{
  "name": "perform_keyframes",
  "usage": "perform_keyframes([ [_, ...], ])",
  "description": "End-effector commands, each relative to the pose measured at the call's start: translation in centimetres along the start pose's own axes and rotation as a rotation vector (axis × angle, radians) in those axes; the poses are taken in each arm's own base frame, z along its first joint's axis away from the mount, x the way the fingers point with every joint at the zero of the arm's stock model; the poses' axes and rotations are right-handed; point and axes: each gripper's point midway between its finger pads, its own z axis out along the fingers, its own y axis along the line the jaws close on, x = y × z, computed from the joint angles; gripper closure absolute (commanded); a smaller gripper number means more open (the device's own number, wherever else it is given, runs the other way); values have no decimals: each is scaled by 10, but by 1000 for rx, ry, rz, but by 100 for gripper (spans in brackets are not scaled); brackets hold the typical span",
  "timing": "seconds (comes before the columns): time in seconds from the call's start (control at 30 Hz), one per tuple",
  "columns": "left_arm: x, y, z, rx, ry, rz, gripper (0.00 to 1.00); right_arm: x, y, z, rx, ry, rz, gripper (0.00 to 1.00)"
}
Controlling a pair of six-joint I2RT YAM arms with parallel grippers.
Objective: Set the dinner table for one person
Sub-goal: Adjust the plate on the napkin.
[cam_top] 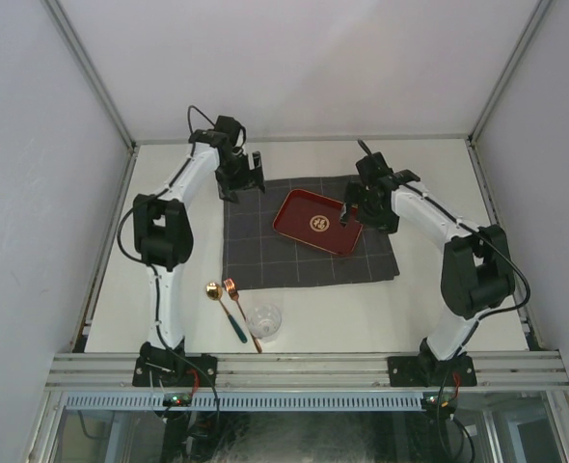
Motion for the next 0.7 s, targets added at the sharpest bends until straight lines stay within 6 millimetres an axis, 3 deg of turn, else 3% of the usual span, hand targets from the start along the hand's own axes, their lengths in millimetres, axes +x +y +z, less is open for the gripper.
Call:
perform_keyframes([
  [0.0, -10, 5, -21, -76, -25, 88, 11, -3, 14, 16, -53, -3, 43, 1],
  [0.33, -9, 25, -6, -168, 36, 163, 13, 12, 22, 49, -71, 77, 71, 3],
  [0.47, 2, 22, 6, -147, 87, 172, 18, 15, 22, 56, -66, 92, 77, 6],
  [0.67, 19, 1, 15, -131, 114, 229, 19, 17, 17, 59, -44, 95, 79, 9],
])
